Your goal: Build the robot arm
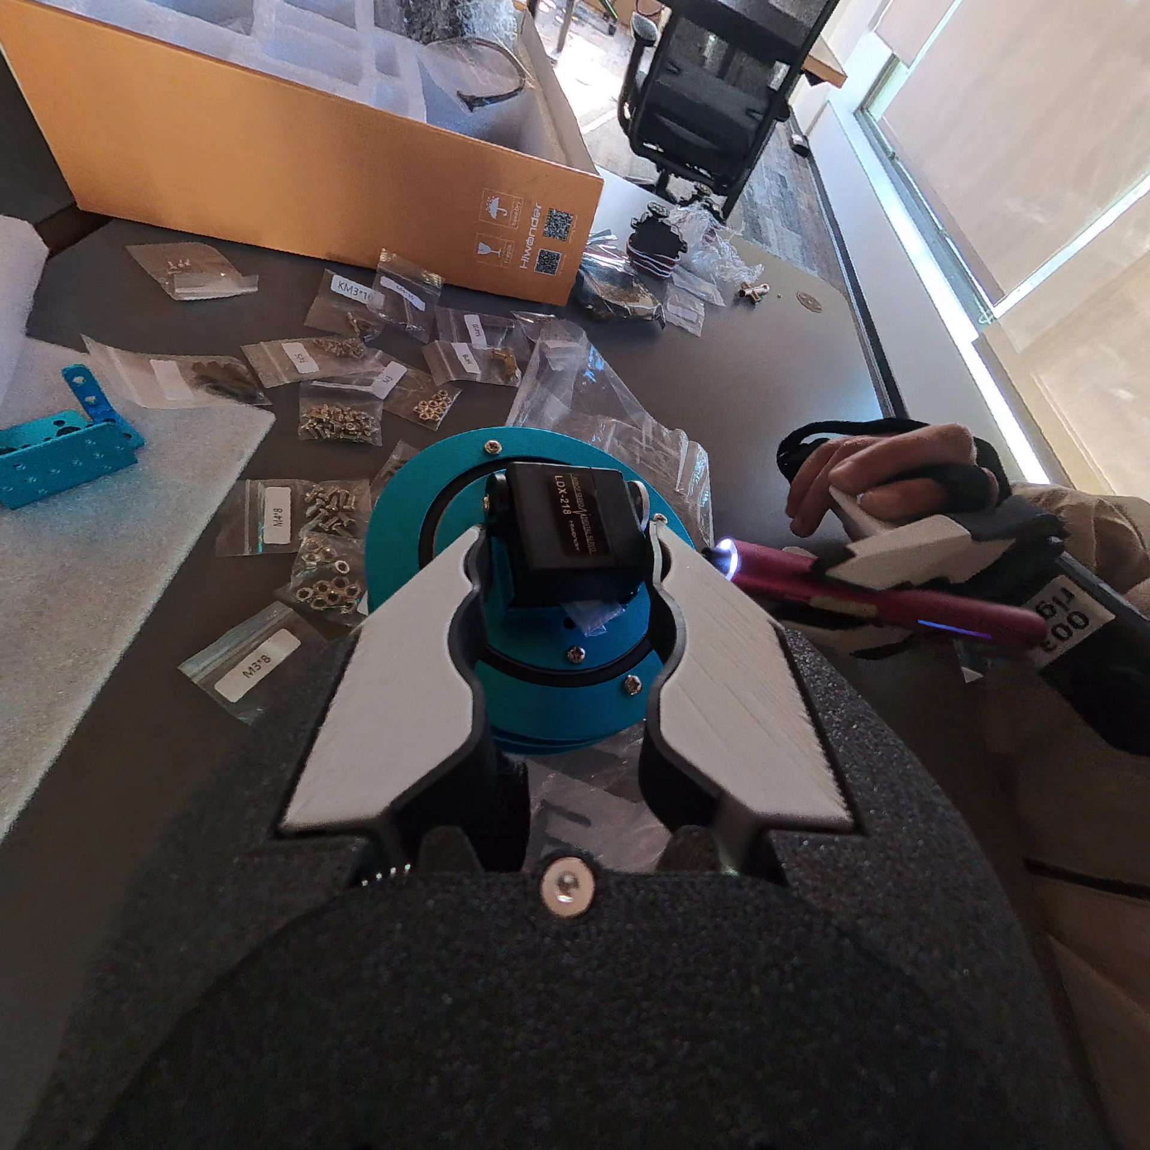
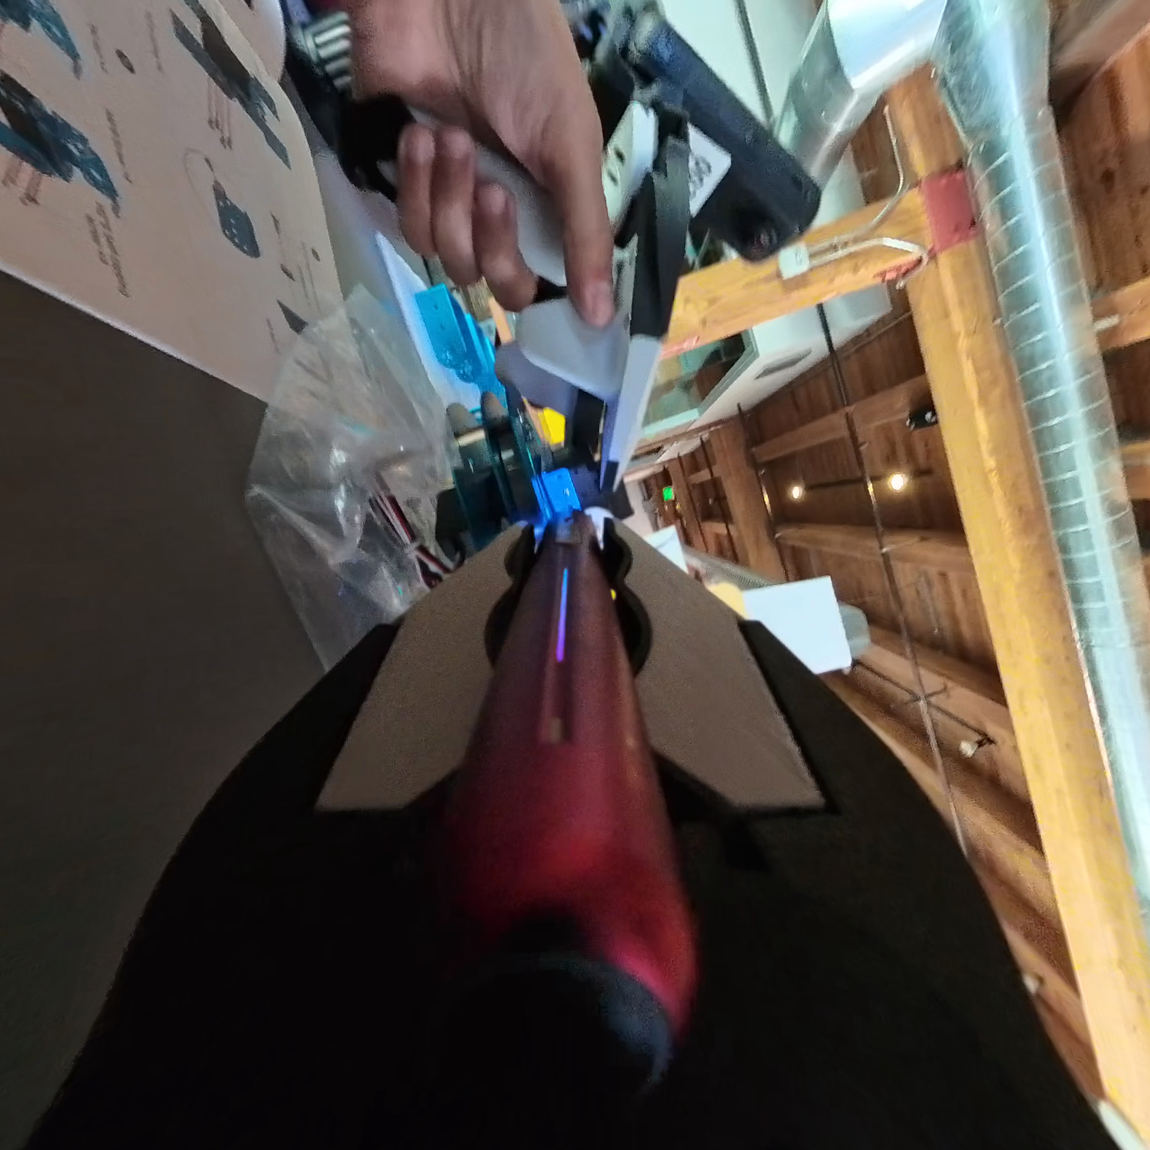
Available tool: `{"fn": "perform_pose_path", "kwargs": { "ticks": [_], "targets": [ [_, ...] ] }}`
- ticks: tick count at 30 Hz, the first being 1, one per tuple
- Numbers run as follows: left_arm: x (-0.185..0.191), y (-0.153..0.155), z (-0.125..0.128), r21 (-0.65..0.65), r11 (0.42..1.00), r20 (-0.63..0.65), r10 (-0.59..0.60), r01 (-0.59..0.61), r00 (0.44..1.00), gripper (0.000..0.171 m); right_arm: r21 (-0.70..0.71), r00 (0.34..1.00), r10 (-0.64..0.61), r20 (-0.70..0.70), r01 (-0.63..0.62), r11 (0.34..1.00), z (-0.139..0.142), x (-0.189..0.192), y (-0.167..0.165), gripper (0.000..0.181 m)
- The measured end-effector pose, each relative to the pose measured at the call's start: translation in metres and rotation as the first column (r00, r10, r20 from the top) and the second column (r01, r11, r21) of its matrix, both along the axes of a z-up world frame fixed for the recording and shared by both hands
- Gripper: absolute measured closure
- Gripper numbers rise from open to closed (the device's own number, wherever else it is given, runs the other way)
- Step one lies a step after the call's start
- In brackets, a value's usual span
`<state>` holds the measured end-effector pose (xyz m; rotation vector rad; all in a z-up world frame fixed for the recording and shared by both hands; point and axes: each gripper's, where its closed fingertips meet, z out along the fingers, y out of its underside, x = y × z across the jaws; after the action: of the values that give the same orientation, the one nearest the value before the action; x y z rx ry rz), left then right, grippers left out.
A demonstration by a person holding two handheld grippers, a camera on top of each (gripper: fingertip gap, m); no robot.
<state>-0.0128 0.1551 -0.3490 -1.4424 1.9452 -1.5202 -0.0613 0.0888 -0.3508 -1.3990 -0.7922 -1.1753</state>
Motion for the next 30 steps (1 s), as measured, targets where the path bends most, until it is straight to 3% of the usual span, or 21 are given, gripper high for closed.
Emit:
{"fn": "perform_pose_path", "kwargs": {
  "ticks": [9,15,17,19,22,25,30],
  "targets": [
    [-0.013,-0.016,0.001,-0.017,0.986,0.012,0.165,-0.165,0.986,0.124,0.047,0.963,-0.039,-0.266,0.054,0.997,0.006,-0.01,-0.016,0.161],
    [-0.031,-0.017,0.0,0.036,0.986,-0.02,0.161,-0.16,0.987,0.126,0.039,0.98,0.039,-0.196,-0.032,0.999,0.004,-0.011,-0.025,0.161],
    [-0.057,0.003,0.006,0.087,0.977,-0.014,0.198,-0.196,0.98,0.117,0.033,0.988,0.06,-0.144,-0.055,0.998,0.002,-0.009,-0.025,0.161],
    [-0.101,0.033,-0.004,0.196,0.947,-0.046,0.27,-0.256,0.962,0.118,0.036,0.988,0.076,-0.135,-0.072,0.997,0.002,-0.007,-0.025,0.162],
    [-0.184,0.094,-0.041,0.464,0.794,-0.077,0.479,-0.394,0.874,0.107,0.038,0.987,0.08,-0.142,-0.075,0.996,0.002,-0.007,-0.024,0.161],
    [-0.24,0.096,-0.071,0.393,0.802,-0.155,0.54,-0.45,0.827,0.107,0.039,0.986,0.078,-0.146,-0.073,0.997,0.002,-0.006,-0.024,0.161],
    [-0.277,0.1,-0.089,0.38,0.742,-0.133,0.636,-0.553,0.76,0.108,0.039,0.985,0.075,-0.155,-0.07,0.997,0.002,-0.007,-0.024,0.161]
  ]
}}
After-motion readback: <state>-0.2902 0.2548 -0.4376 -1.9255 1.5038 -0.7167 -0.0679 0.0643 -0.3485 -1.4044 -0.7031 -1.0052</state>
